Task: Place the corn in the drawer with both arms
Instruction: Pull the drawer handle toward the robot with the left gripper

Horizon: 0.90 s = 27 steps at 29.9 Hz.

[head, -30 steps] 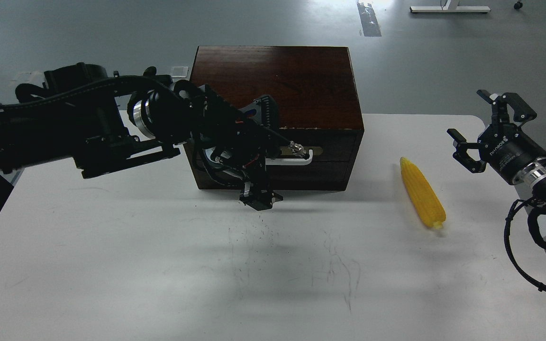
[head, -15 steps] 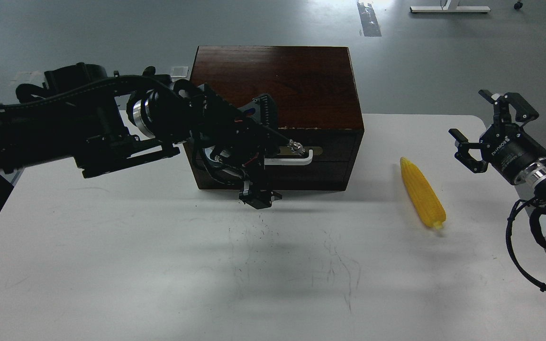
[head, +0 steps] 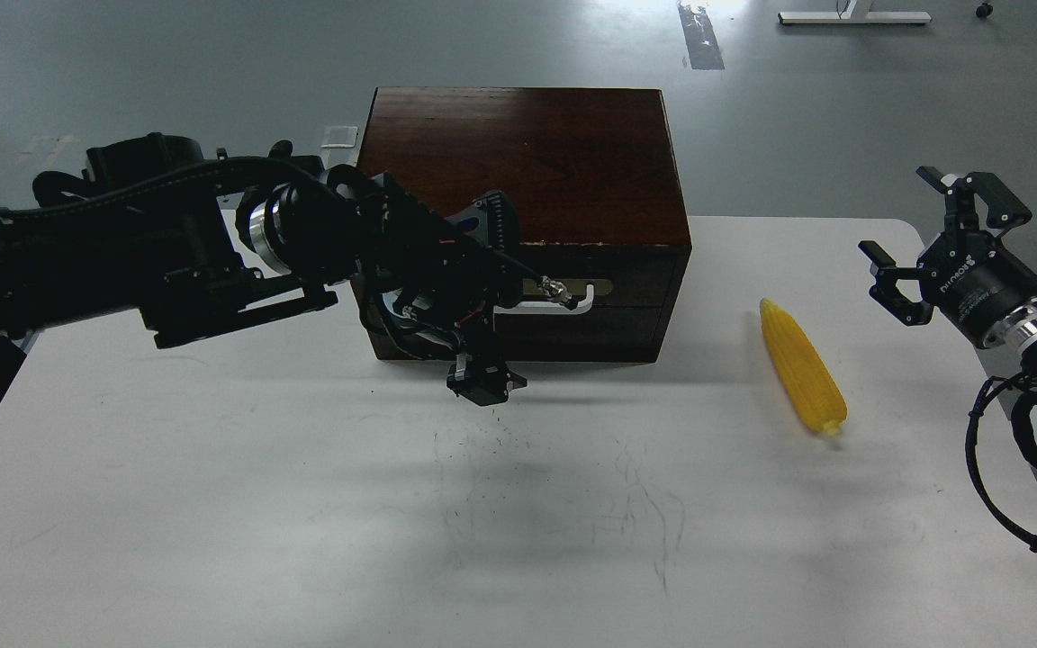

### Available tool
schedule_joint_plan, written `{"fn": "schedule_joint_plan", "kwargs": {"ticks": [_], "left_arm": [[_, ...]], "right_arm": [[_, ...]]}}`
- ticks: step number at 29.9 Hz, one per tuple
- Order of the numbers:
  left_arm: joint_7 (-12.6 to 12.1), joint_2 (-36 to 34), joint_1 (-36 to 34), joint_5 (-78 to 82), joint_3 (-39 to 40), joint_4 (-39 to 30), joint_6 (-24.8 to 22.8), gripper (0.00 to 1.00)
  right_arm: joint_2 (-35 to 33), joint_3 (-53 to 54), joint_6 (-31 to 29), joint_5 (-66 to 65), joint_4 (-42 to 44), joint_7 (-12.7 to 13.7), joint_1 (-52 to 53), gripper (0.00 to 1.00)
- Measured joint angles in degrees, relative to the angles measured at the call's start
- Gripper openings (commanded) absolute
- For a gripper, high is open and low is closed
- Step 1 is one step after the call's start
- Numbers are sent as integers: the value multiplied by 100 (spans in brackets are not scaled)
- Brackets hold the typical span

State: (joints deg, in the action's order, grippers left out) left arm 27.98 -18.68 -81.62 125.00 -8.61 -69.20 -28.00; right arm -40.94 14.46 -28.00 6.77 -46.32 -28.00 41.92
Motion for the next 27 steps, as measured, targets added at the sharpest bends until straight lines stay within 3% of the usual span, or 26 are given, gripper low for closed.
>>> {"fn": "schedule_joint_plan", "kwargs": {"ticks": [14,27], "left_arm": [[1,-58,-33,1,-212,-312,3,99],[3,-518,-82,-2,-249,-1385,-5,99]], "right_arm": [[-10,5,0,0,0,0,-8,100],[-28,6,0,0,0,0,-18,100]]}}
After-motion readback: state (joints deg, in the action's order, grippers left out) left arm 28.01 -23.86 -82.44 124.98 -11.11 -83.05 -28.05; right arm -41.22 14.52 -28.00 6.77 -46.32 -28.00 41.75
